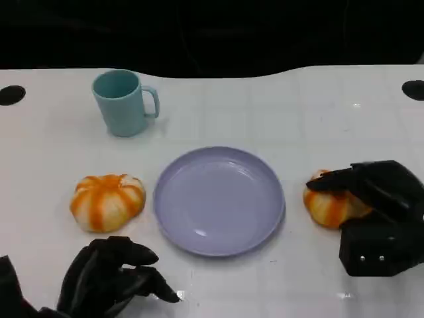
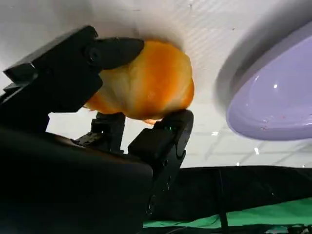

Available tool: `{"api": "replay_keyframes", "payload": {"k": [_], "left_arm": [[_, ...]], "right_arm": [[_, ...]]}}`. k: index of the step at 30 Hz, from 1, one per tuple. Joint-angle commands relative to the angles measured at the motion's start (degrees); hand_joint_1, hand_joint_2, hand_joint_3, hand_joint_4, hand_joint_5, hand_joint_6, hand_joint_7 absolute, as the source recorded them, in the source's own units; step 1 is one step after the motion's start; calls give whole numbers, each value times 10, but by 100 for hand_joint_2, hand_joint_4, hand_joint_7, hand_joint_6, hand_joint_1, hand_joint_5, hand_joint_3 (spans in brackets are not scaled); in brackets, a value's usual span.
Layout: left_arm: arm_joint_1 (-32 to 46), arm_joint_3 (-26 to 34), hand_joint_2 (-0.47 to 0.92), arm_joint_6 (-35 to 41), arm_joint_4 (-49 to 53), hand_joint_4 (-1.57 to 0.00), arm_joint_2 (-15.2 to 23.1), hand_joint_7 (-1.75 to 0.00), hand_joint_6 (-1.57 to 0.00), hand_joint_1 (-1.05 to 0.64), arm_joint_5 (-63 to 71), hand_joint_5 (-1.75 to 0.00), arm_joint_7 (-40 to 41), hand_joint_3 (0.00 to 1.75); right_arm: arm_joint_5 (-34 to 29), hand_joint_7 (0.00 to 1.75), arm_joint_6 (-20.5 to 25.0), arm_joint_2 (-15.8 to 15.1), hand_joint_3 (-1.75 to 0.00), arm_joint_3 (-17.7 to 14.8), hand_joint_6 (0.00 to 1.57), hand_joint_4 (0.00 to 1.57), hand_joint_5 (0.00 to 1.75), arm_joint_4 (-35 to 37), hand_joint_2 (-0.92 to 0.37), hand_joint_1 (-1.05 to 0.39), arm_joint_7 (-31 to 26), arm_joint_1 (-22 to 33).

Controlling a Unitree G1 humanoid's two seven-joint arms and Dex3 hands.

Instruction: Grasp the bread from the table and place it into the plate.

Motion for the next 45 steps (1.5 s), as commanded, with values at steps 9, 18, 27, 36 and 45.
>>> {"api": "replay_keyframes", "payload": {"k": [9,18,27,36,45], "left_arm": [[8,5,64,-9,-5,-157,6,-17,-157,-95,1,-43,0,0],[7,4,63,-3,-6,-157,6,-17,-157,-96,0,-44,4,0],[10,1,63,-8,-9,-157,5,-17,-157,-97,5,-43,7,0],[10,1,63,-3,-10,-157,3,-17,-157,-97,2,-44,7,0],[14,1,63,-2,-15,-157,4,-17,-157,-97,2,-44,9,0]], "right_arm": [[0,167,-50,6,-144,-1,85,103,175,16,-23,-1,-152,-16],[46,165,-72,11,-144,-28,86,104,175,1,-23,9,-147,-8],[99,162,-101,17,-157,-59,90,105,175,-83,-11,15,-88,8],[75,157,-93,50,-165,-48,95,108,175,-134,-4,15,-75,0],[41,154,-89,86,-161,-28,96,109,175,-116,-6,12,-94,-20]]}}
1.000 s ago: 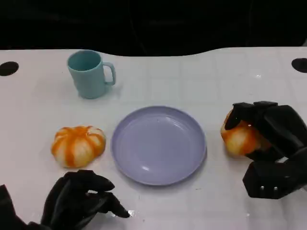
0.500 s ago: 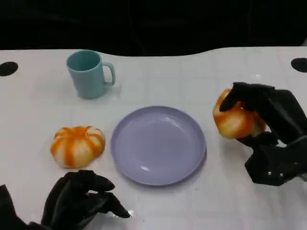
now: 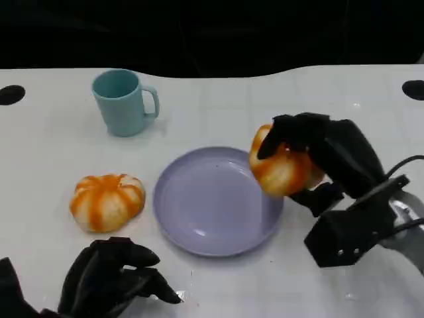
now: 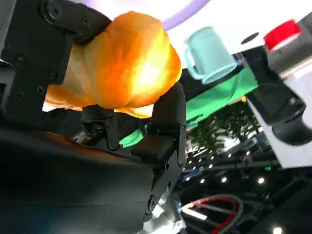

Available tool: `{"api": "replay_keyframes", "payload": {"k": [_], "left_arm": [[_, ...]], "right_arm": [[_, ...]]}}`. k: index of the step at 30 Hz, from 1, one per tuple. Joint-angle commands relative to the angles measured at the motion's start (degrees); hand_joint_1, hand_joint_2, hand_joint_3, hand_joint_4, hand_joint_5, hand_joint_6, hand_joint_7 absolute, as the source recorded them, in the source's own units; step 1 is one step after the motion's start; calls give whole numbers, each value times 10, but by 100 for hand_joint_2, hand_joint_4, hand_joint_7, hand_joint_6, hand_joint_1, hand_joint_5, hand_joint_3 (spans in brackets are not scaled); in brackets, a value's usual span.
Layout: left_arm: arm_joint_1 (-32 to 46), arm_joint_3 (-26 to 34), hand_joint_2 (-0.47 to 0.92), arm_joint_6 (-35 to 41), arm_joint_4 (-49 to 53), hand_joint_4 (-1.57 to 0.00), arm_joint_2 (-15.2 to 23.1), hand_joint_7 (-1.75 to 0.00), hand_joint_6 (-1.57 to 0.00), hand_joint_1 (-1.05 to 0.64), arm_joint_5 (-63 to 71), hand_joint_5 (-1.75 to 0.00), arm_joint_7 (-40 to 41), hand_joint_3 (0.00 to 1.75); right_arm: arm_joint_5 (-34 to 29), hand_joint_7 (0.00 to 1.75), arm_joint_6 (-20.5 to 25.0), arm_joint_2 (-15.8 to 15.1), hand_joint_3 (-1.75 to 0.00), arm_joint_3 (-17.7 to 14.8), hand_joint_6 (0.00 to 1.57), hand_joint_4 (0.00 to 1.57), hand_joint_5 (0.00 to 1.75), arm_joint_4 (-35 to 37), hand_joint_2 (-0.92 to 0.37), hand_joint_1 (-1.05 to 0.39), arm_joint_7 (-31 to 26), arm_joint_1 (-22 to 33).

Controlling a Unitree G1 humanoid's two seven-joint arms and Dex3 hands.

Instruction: Grasp the bread from the table and place it into the plate.

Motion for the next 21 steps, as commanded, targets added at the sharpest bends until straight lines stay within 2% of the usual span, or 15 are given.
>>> {"api": "replay_keyframes", "payload": {"k": [1,5,17,21], "left_arm": [[7,3,63,2,-9,-157,7,-17,-157,-97,0,-44,7,0],[8,2,63,0,-12,-157,7,-18,-157,-97,1,-44,8,0],[9,1,64,-1,-15,-157,6,-18,-157,-97,5,-44,13,1],[9,1,64,-4,-13,-157,5,-18,-157,-97,3,-45,10,0]], "right_arm": [[-15,156,2,13,-160,7,95,109,175,17,-6,11,-20,-23],[-23,173,-1,33,-158,16,86,108,175,43,-10,8,-34,-35],[-48,175,9,68,-153,43,82,106,175,102,-15,3,-76,-63],[-52,175,23,78,-146,51,78,103,175,116,-20,1,-77,-71]]}}
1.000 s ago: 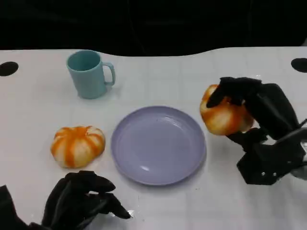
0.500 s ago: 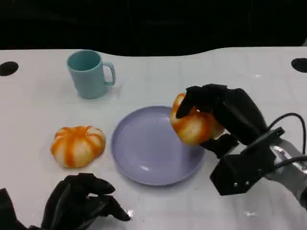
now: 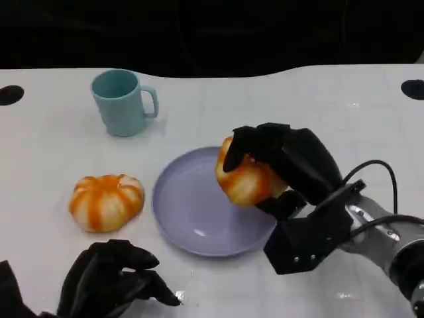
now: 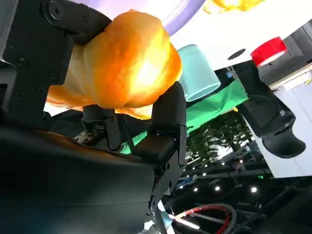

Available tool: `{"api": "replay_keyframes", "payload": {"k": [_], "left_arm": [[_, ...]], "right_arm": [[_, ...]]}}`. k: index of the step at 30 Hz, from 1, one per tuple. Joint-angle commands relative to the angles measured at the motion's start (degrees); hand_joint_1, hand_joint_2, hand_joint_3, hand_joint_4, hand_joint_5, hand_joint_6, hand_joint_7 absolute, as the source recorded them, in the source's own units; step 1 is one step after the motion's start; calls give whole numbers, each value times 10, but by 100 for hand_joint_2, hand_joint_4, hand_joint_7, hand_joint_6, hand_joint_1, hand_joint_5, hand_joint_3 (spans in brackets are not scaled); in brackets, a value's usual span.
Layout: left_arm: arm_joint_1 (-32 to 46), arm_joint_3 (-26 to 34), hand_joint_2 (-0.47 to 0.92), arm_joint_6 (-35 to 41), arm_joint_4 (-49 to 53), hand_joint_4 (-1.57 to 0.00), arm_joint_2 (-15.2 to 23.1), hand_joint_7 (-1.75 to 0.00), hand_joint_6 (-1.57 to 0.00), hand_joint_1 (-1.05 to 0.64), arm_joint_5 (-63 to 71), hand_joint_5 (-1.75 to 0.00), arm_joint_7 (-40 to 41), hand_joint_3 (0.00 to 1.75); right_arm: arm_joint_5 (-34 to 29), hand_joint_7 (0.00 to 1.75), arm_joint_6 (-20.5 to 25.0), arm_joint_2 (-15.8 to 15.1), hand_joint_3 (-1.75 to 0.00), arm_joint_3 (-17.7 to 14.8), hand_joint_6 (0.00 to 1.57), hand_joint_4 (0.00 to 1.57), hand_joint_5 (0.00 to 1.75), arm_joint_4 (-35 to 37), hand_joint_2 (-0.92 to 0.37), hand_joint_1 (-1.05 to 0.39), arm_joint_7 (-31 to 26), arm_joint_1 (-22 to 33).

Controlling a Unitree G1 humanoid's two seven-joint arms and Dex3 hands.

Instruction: Grasp the bread from the table and place it into the plate.

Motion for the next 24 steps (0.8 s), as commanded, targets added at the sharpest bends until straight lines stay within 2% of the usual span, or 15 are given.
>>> {"api": "replay_keyframes", "payload": {"k": [1,11,14,15,17,19,20,22,24], "left_arm": [[2,2,64,-5,-5,-157,5,-18,-157,-97,4,-45,8,0],[2,0,64,-4,-5,-157,6,-19,-157,-98,5,-45,10,0],[2,-1,63,-1,-6,-157,6,-18,-157,-97,3,-45,11,0],[3,-1,63,-1,-6,-157,6,-19,-157,-97,3,-45,12,0],[3,-1,63,-2,-7,-157,6,-19,-157,-98,4,-46,14,0],[3,-1,63,-3,-6,-157,6,-19,-157,-98,4,-46,14,0],[3,-2,63,-4,-6,-157,6,-19,-157,-98,4,-46,13,0],[3,-1,63,-4,-5,-157,7,-19,-157,-99,4,-46,13,0],[2,-2,63,-4,-5,-157,7,-19,-157,-99,4,-46,12,0]], "right_arm": [[-2,175,12,7,-145,6,78,102,175,15,-20,0,-10,-21],[8,175,10,17,-141,10,76,100,175,34,-23,-1,0,-30],[23,134,2,18,-141,6,87,94,168,36,-27,-1,25,-30],[28,116,1,18,-135,5,87,92,158,36,-29,-3,36,-30],[33,67,5,16,-102,5,84,86,122,34,-37,-10,56,-31],[34,33,13,13,-82,7,77,72,90,31,-45,-20,74,-32],[31,23,21,9,-71,10,75,69,76,27,-50,-24,92,-33],[29,6,35,2,-26,14,58,48,42,17,-80,-40,129,-33],[29,1,47,-5,-14,17,48,37,29,6,-89,-49,157,-32]]}}
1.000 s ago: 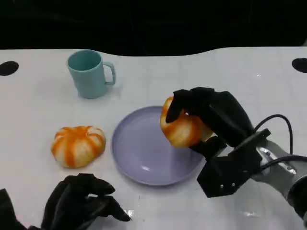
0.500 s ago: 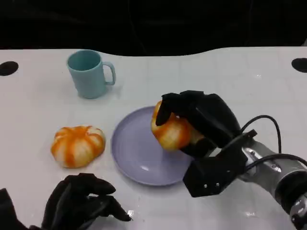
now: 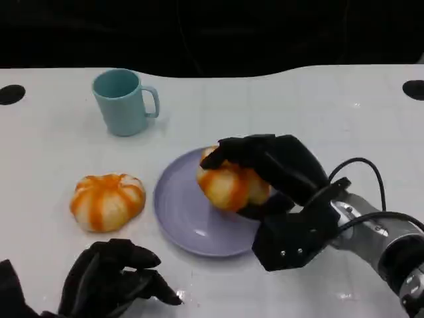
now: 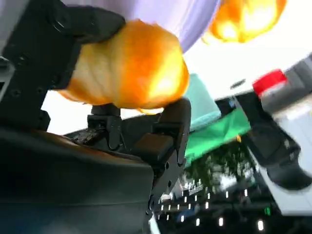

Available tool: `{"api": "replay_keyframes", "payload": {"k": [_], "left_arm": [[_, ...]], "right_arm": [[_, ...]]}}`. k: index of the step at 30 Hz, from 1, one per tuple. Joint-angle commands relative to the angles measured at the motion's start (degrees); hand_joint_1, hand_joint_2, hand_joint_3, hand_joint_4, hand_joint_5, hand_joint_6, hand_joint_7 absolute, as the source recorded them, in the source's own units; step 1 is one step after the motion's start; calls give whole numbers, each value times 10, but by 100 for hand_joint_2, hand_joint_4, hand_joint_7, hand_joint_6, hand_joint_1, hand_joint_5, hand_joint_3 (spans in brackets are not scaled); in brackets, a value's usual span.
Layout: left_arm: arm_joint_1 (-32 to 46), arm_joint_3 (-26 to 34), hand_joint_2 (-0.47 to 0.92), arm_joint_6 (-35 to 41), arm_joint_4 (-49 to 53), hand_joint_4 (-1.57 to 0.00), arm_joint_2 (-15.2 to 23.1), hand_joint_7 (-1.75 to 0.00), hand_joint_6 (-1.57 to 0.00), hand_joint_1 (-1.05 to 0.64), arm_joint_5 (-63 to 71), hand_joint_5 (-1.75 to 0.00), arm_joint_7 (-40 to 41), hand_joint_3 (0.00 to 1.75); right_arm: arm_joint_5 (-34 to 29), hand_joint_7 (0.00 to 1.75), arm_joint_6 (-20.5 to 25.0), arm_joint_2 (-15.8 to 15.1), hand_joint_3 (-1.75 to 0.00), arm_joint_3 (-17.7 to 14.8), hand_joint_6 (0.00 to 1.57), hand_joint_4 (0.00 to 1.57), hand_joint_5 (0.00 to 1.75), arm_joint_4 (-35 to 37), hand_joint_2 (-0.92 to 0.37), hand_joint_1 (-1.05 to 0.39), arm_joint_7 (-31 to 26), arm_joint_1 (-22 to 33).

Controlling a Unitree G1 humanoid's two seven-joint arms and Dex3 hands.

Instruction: Grasp the bread from the table and place it into the plate.

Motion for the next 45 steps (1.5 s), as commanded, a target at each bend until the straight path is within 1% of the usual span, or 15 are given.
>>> {"api": "replay_keyframes", "payload": {"k": [1,2,5,8,13,18,23,28,32,35,36,37,39,42,45], "left_arm": [[2,3,63,-4,-3,-157,7,-19,-157,-99,4,-46,5,0],[2,3,63,-4,-3,-157,7,-19,-157,-98,4,-46,6,0],[1,2,64,-6,-2,-157,8,-19,-157,-99,5,-46,5,0],[1,3,63,-4,0,-157,8,-18,-157,-98,2,-45,2,0],[4,2,64,-2,-7,-157,7,-18,-157,-98,3,-45,6,0],[4,1,63,-1,-8,-157,7,-18,-157,-98,5,-45,8,0],[4,0,64,-2,-8,-157,6,-19,-157,-99,4,-45,8,0],[3,-1,64,-5,-7,-157,6,-19,-157,-98,6,-45,8,0],[2,-1,64,-8,-5,-157,7,-19,-157,-99,6,-45,7,0],[1,-1,64,-4,-5,-157,7,-19,-157,-98,3,-45,7,0],[1,-1,64,-5,-5,-157,7,-19,-157,-98,4,-45,7,0],[1,-1,64,-6,-5,-157,7,-19,-157,-98,5,-45,7,0],[1,-1,64,-5,-4,-157,7,-19,-157,-98,5,-45,8,0],[1,0,64,-7,-2,-157,7,-19,-157,-98,3,-45,5,0],[0,1,63,-2,0,-157,7,-18,-157,-96,-3,-44,1,0]], "right_arm": [[6,1,24,-22,-14,3,42,31,25,-25,-91,-55,59,-8],[6,0,29,-24,-16,3,36,25,21,-31,-91,-61,69,-7],[10,0,42,-30,-23,2,27,15,17,-47,-92,-69,96,-1],[20,0,54,-34,-27,-2,22,9,14,-66,-92,-73,128,6],[32,0,63,-44,-30,-7,20,5,14,-94,-92,-77,152,18],[56,0,64,-59,-30,-17,17,3,13,-129,-92,-77,191,37],[87,1,54,-89,-28,-38,20,7,17,-198,-92,-72,227,81],[119,5,36,-112,-28,-63,28,19,25,-253,-92,-70,242,127],[139,8,16,-124,-29,-81,36,29,30,-280,-92,-69,242,162],[162,11,12,-136,-32,-95,43,36,35,-309,-92,-65,261,192],[171,11,12,-138,-32,-100,45,39,38,-317,-92,-63,269,200],[182,11,12,-140,-32,-105,47,38,45,-326,-92,-62,277,209],[205,10,13,-143,-32,-115,53,34,69,-342,-92,-60,292,226],[236,13,15,-142,-28,-131,63,35,99,-365,-92,-56,309,250],[266,22,10,-141,-24,-146,72,39,118,-384,-92,-52,324,269]]}}
